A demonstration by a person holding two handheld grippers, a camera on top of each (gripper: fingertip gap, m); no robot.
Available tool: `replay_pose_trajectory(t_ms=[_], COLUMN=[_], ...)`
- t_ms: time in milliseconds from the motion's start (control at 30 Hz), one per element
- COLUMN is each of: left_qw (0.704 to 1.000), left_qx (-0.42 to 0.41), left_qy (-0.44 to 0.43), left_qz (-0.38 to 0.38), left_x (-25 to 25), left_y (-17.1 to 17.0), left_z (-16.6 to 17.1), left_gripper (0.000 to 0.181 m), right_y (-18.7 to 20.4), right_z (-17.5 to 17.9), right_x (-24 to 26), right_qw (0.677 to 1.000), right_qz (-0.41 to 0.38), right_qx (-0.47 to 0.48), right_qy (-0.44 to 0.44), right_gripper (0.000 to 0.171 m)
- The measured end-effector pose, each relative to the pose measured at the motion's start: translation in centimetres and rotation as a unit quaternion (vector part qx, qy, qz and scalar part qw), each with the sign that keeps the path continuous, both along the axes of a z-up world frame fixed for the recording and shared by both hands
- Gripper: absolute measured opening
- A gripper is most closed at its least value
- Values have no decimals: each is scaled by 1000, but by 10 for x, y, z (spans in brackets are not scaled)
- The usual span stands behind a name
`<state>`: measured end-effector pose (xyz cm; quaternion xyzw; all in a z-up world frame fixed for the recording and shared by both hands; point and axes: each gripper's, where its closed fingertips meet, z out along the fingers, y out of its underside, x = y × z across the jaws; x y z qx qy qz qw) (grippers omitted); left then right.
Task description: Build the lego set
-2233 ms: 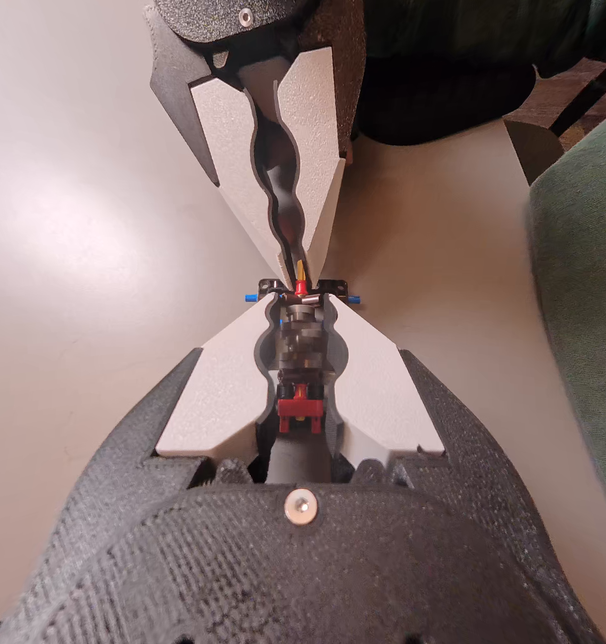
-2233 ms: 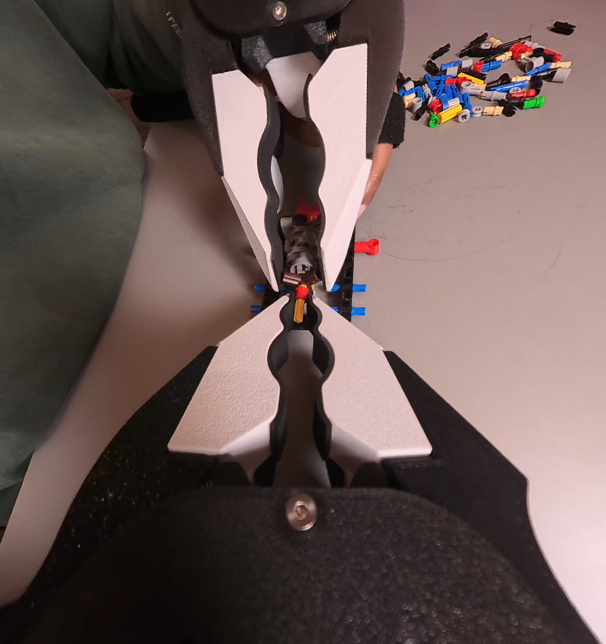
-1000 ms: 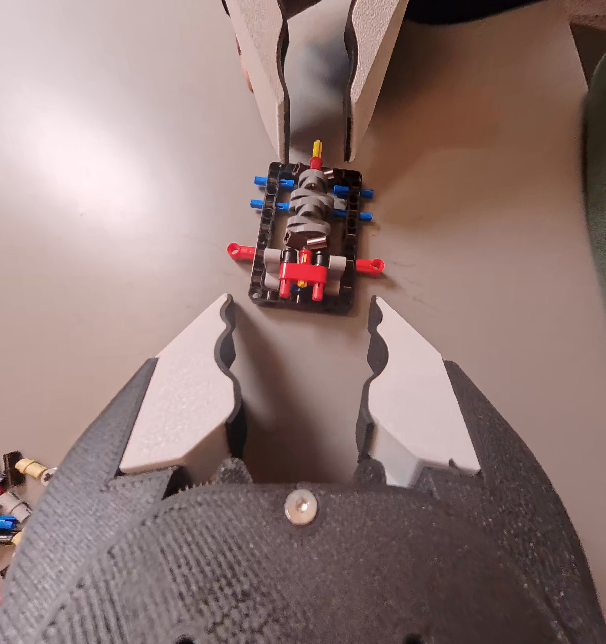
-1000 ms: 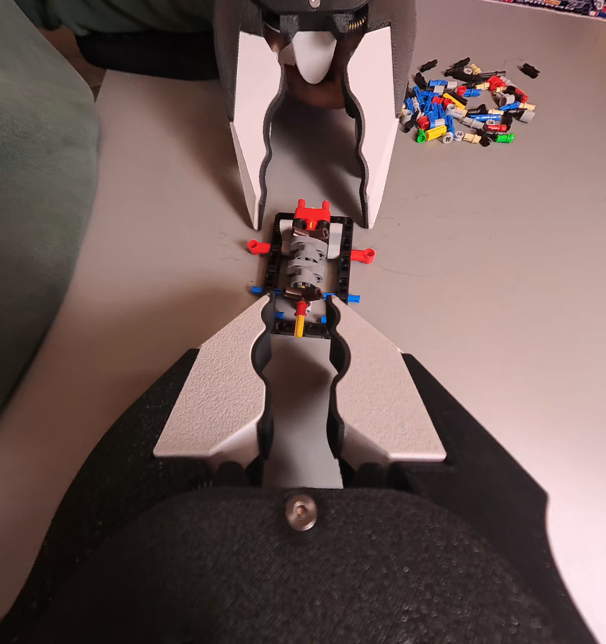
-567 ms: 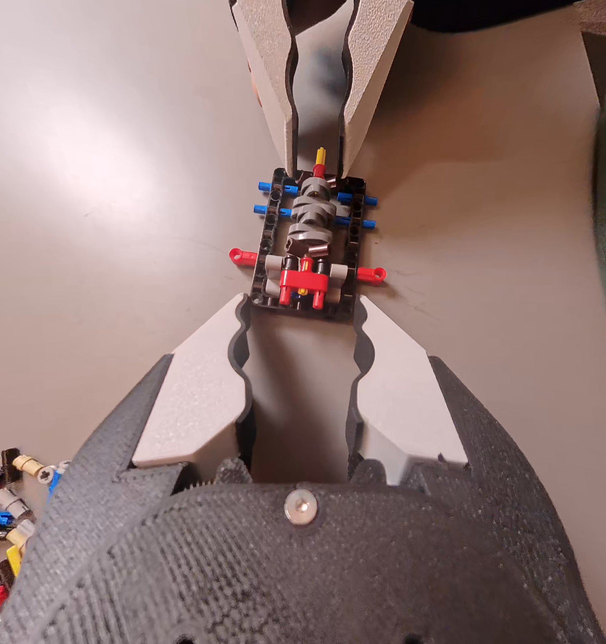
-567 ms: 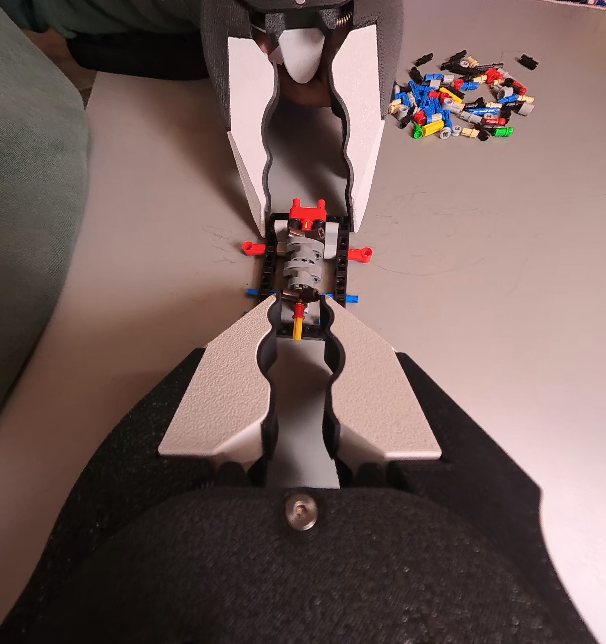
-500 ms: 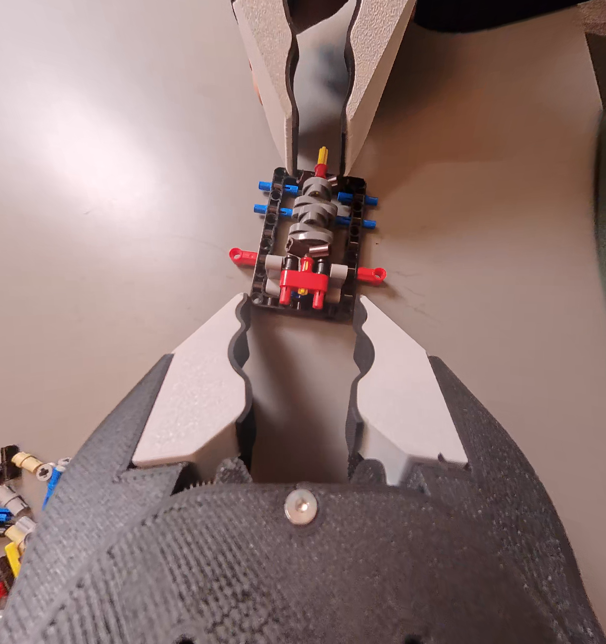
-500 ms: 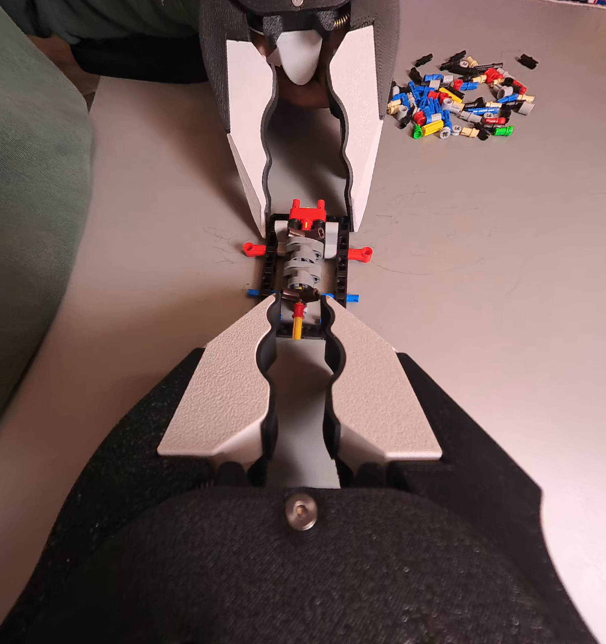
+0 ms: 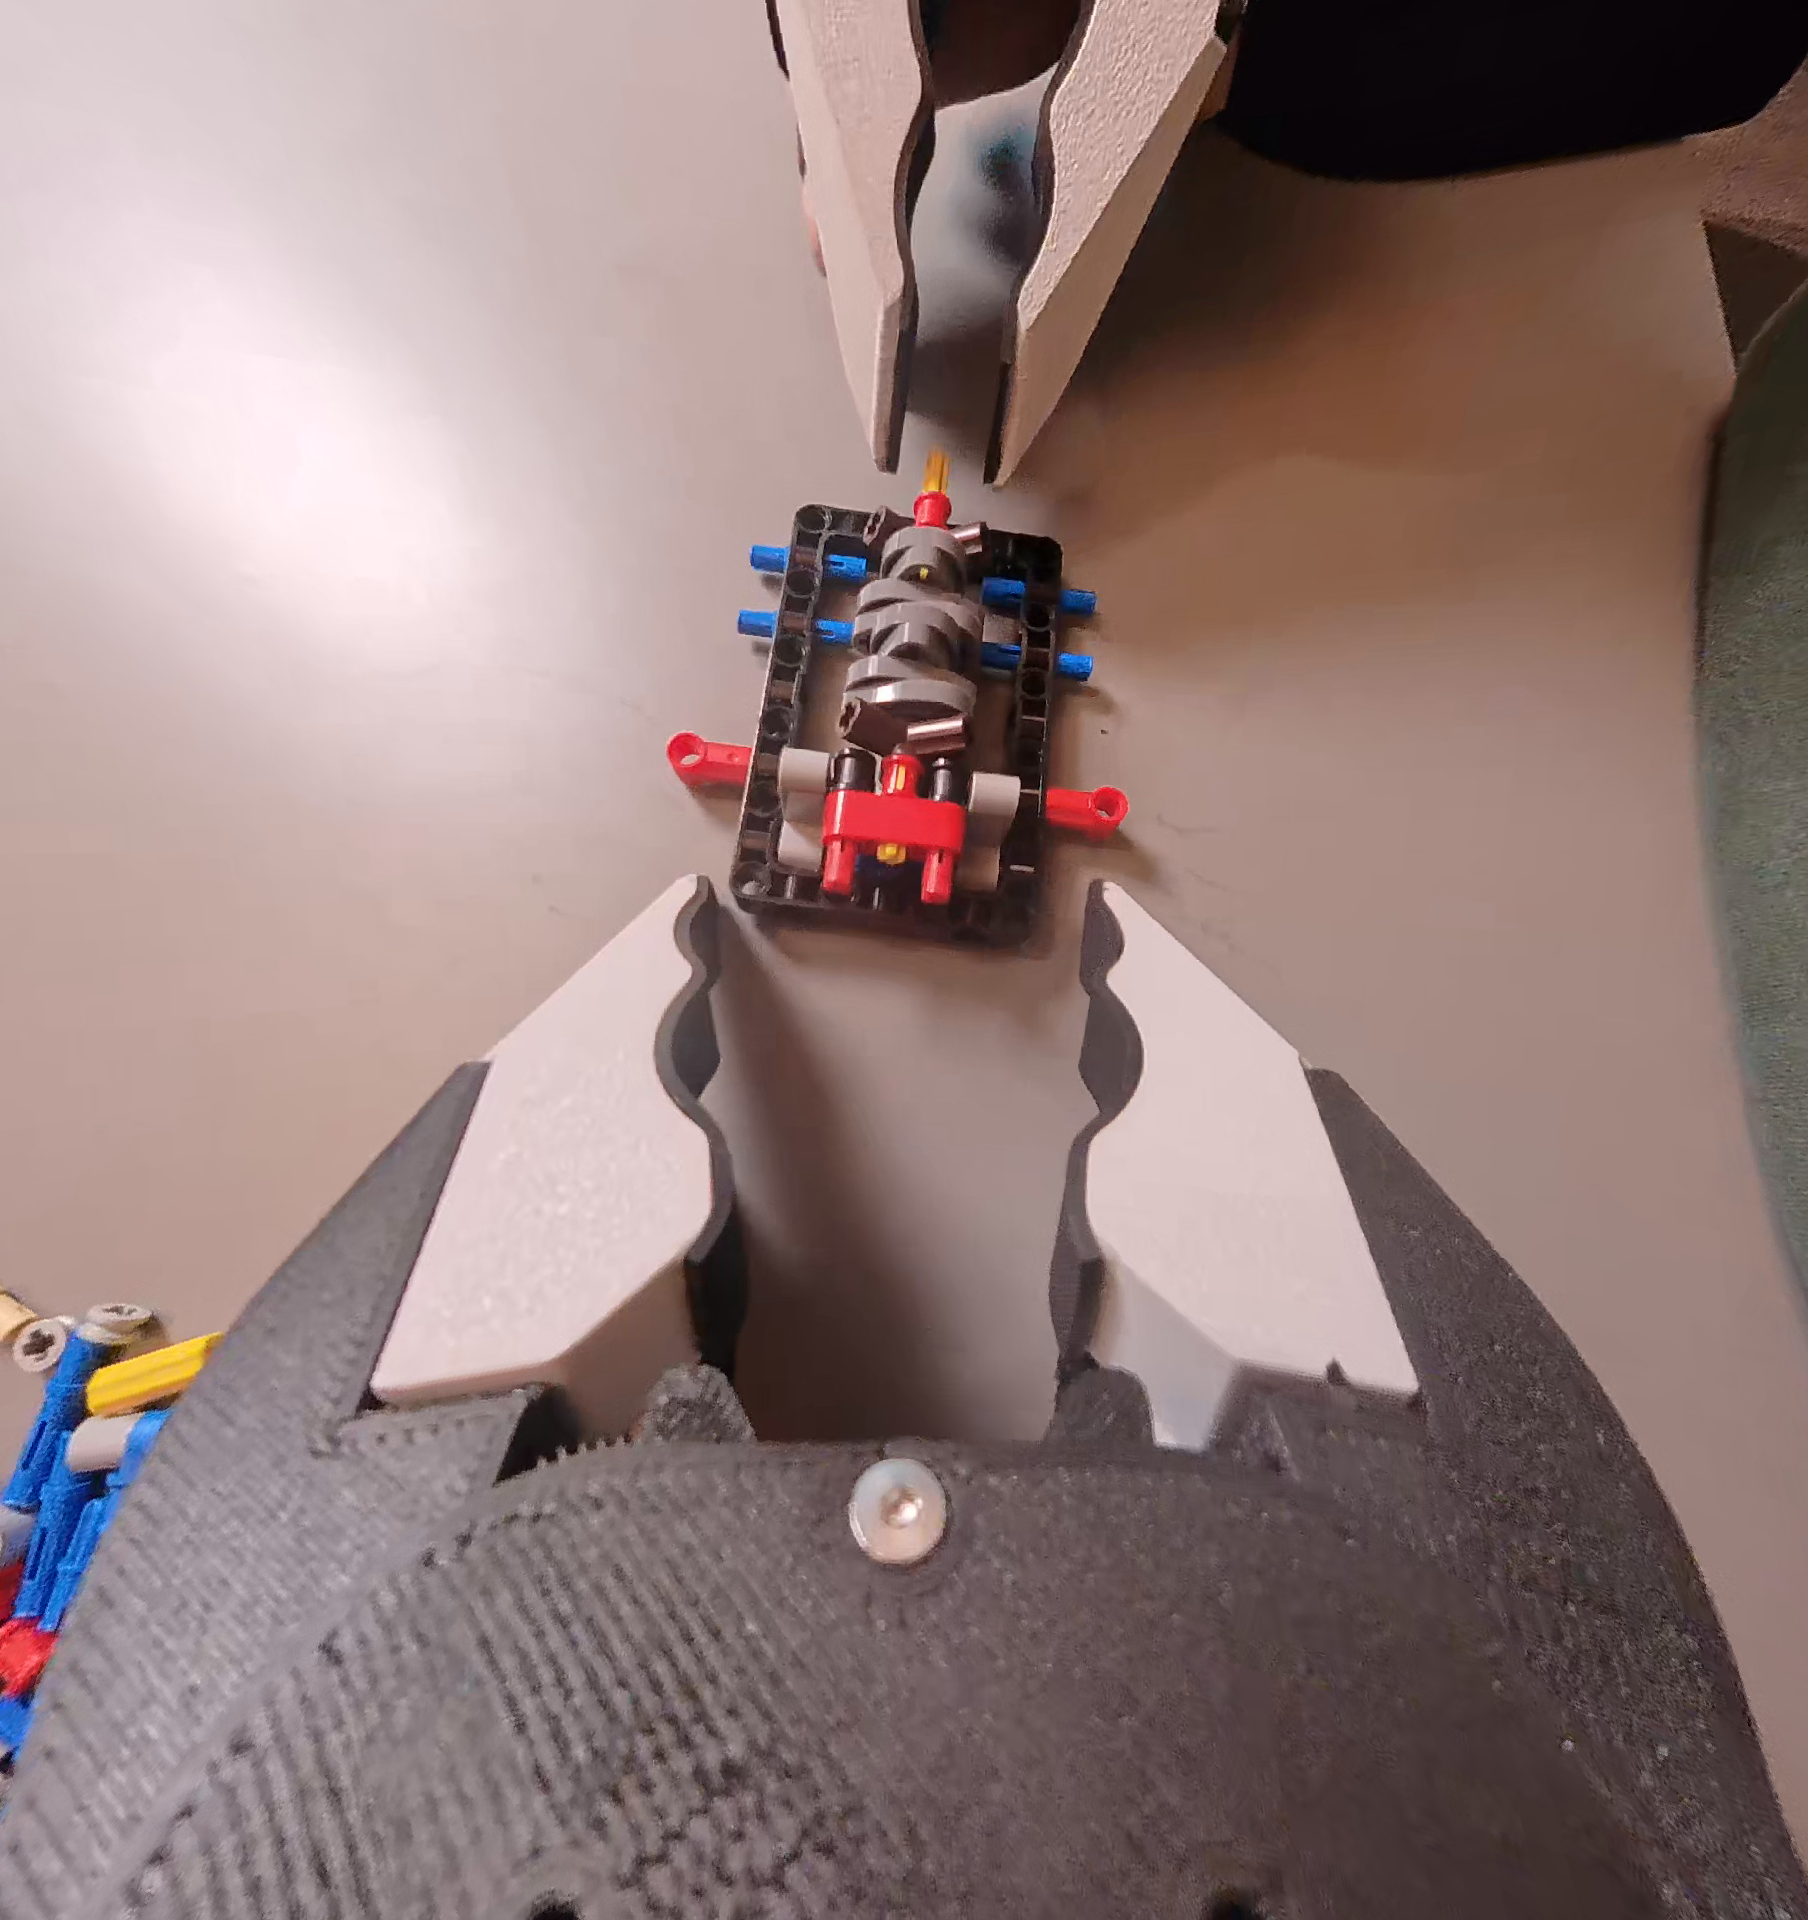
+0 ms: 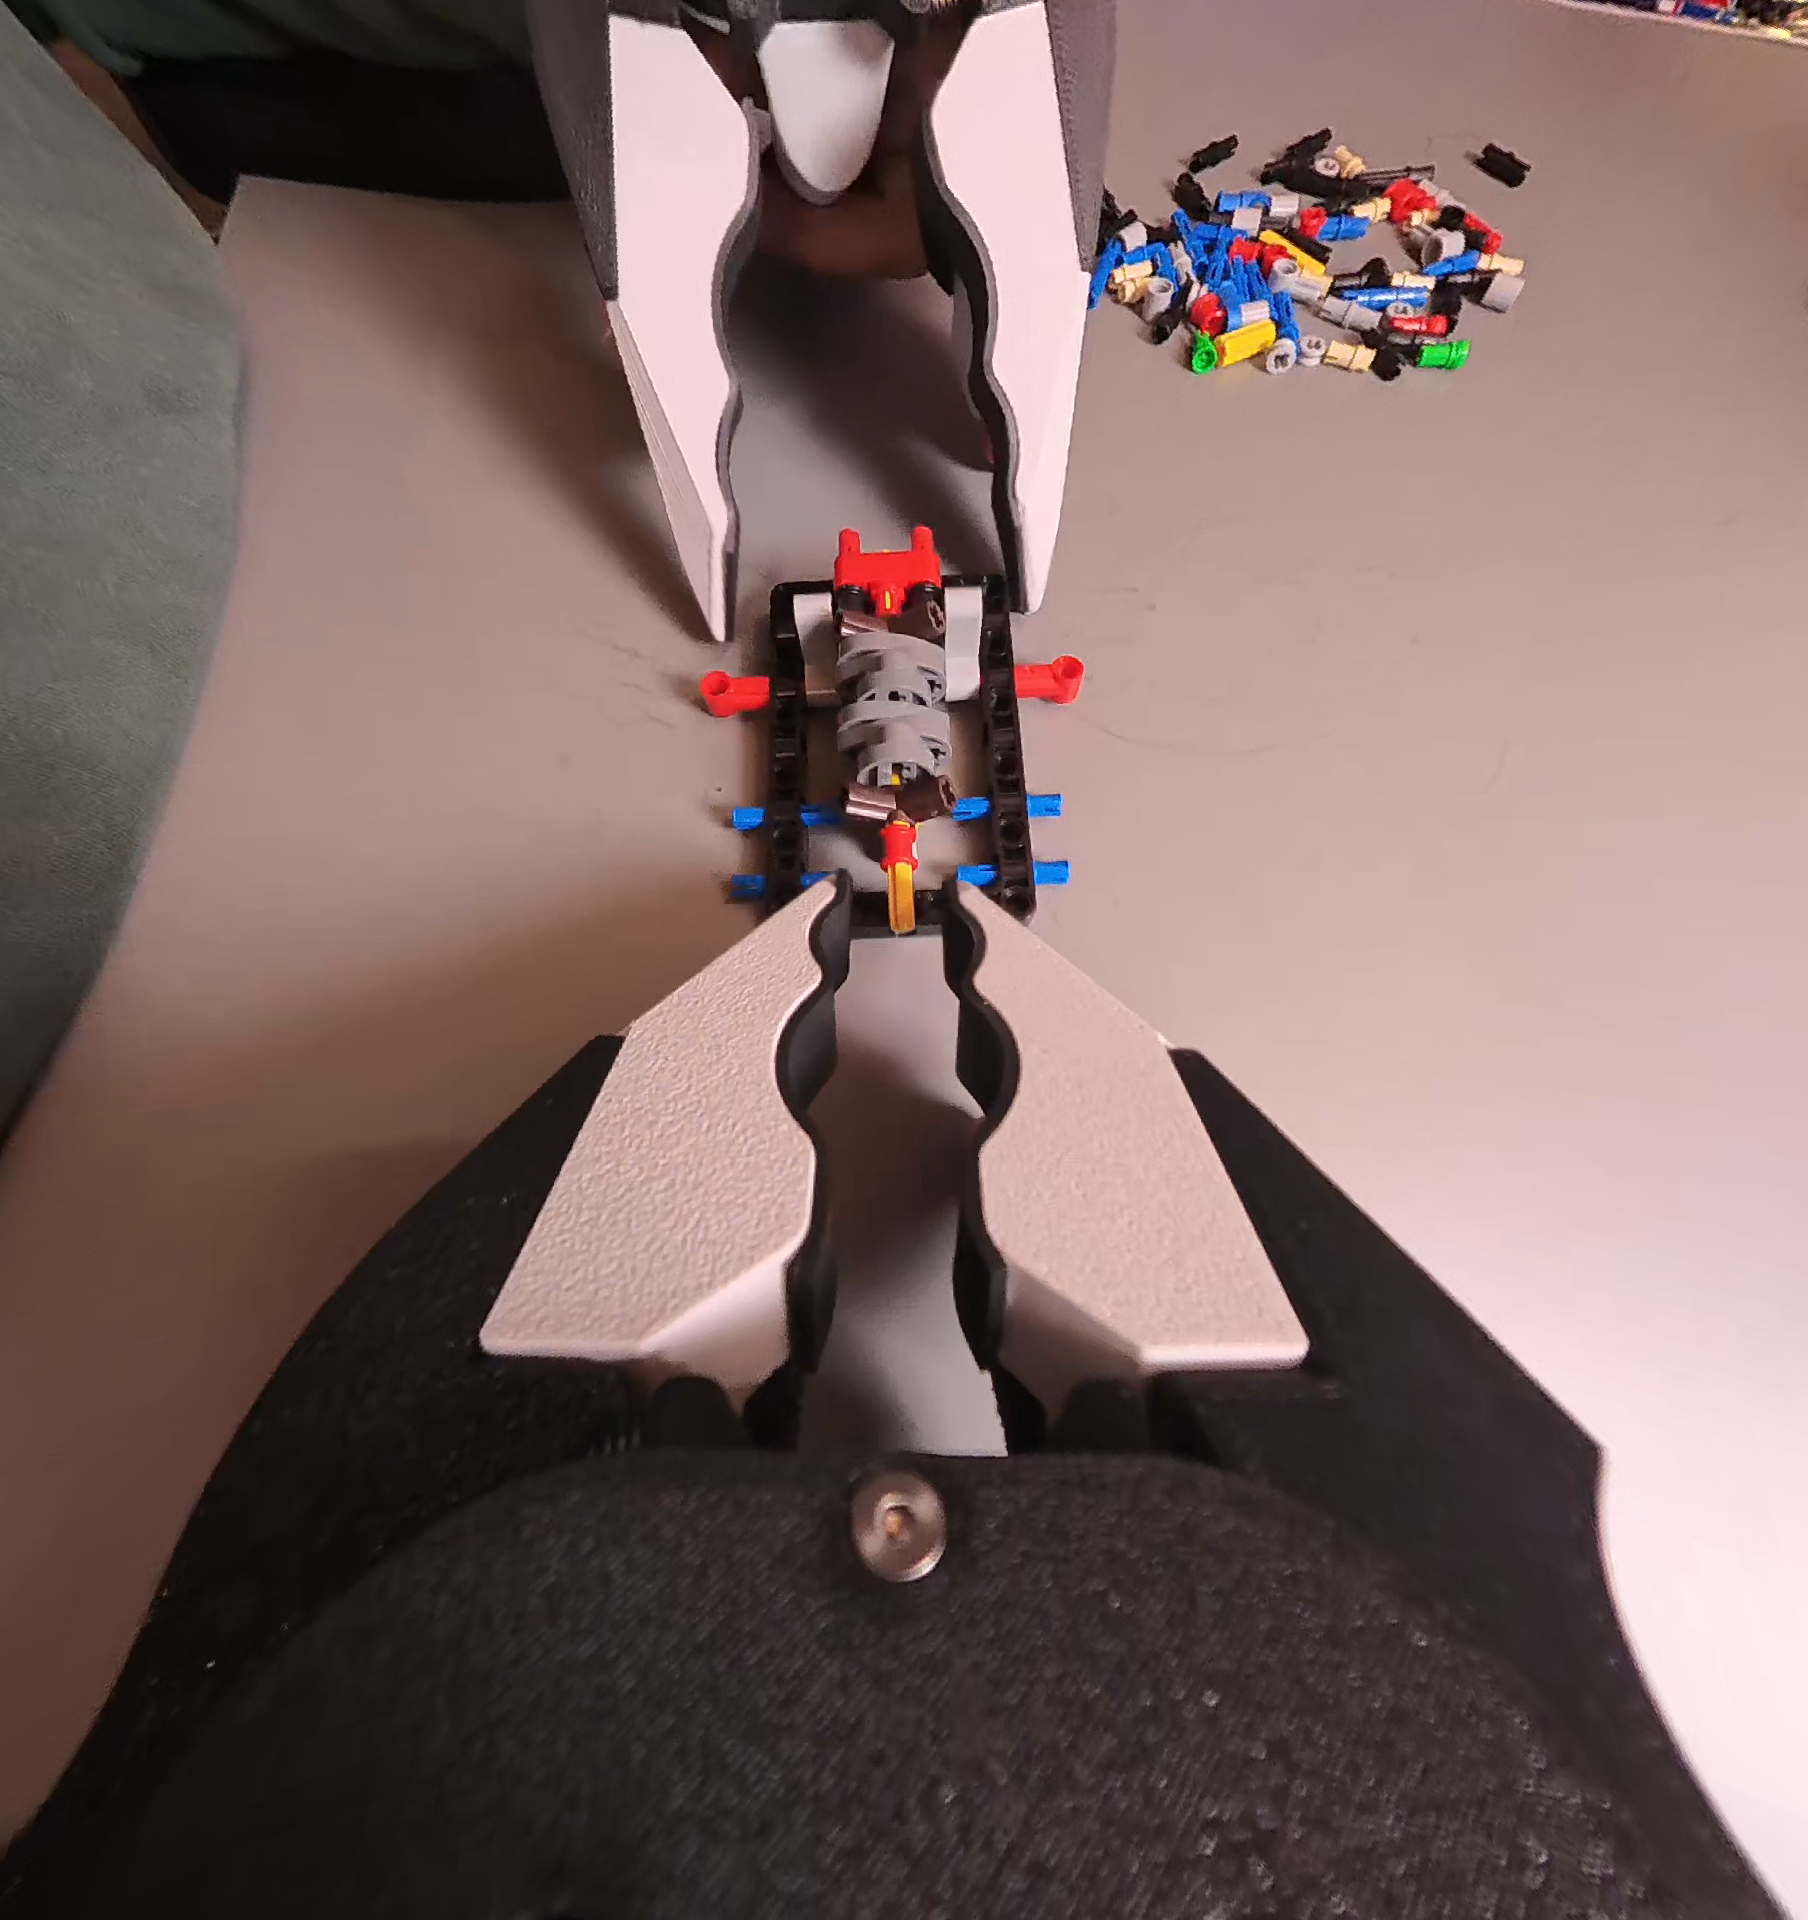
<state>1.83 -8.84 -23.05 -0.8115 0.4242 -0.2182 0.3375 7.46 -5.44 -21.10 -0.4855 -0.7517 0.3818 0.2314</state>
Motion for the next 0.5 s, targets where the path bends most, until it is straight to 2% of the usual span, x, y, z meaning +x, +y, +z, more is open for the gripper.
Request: replay_pose_trajectory(t_ms=[100,333,500], left_qw=[1000,1000,1000], left_qx=[4,12,16], left_qy=[-7,4,7], left_qz=[-6,-6,-7], left_x=[0,-3,-3], left_y=[1,5,5], left_z=[0,-1,-1], left_gripper=[70,57,57], right_y=[0,-1,-2], right_z=[-1,-2,-2], right_x=[-2,-6,-6], right_qw=[1000,1000,1000], right_qz=[2,7,8], right_qx=[2,11,12], right_qy=[3,2,2], right_gripper=[14,10,9])
